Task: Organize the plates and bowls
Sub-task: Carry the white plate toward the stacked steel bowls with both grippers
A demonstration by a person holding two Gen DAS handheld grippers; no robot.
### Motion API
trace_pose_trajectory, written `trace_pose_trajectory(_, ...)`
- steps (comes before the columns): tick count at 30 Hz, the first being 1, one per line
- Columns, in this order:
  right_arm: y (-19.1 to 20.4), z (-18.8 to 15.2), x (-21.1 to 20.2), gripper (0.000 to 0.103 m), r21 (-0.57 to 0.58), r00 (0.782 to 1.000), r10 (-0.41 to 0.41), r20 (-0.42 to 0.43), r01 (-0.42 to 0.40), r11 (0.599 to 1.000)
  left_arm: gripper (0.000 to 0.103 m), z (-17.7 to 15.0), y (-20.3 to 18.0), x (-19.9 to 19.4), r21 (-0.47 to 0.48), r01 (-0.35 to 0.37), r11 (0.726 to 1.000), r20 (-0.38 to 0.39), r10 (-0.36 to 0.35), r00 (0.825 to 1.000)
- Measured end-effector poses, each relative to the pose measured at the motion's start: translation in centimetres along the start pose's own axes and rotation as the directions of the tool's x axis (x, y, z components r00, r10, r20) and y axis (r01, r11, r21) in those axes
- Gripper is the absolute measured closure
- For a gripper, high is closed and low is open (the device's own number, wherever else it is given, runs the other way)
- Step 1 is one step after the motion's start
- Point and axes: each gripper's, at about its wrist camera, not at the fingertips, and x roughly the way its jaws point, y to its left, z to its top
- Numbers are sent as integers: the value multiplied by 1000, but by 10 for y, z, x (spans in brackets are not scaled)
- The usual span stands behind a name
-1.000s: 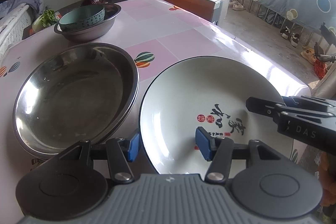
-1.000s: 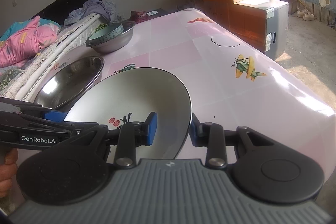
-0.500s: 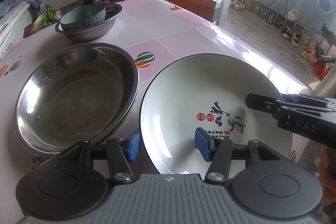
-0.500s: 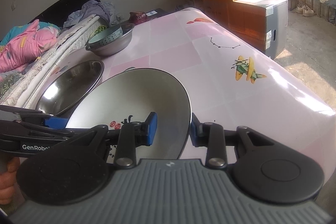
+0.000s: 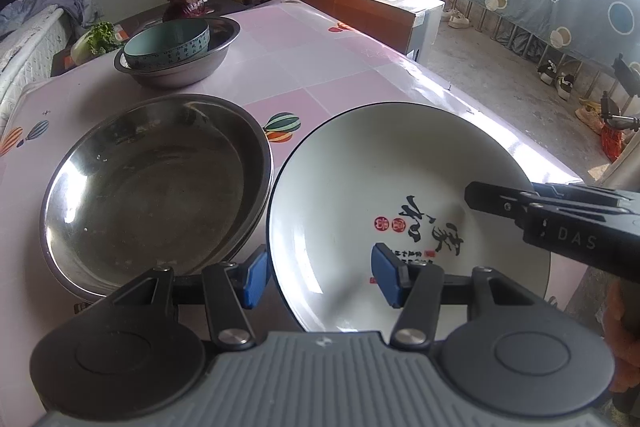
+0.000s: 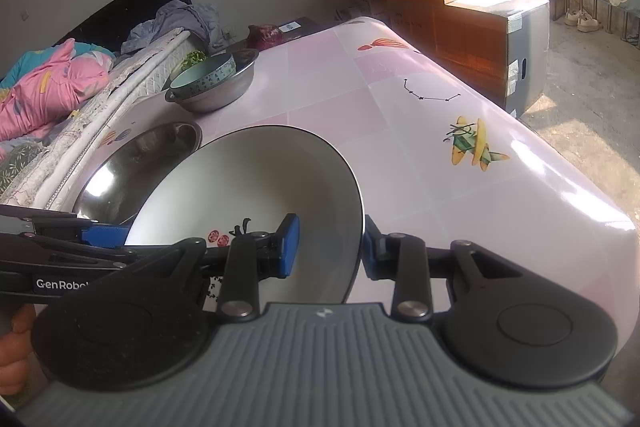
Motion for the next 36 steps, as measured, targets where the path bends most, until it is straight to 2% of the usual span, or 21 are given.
trace_pose_trajectory(9, 9, 11, -5, 71, -9, 1000, 22, 20, -22, 1000, 48, 4, 8, -15, -25, -16, 1000, 28, 16, 999)
trace_pose_trajectory(17, 39, 32, 0, 71, -67, 997, 68, 41, -65, 996, 48, 10, 35, -33, -85, -56, 995, 64, 61, 996)
trace_pose_trajectory(25, 88, 52, 36, 71, -111, 987, 160, 18, -157, 981, 48, 18, 89, -43, -173, -147, 974, 100, 165, 981)
trace_pose_trajectory(29, 108, 60, 61, 71, -104, 984, 177, -15, -178, 979, 48, 18, 117, -35, -232, -149, 961, 61, 168, 984)
trace_pose_trajectory(36, 142, 75, 102, 71, -127, 982, 166, -93, -178, 976, 48, 22, 146, -27, -268, -163, 950, 51, 183, 982)
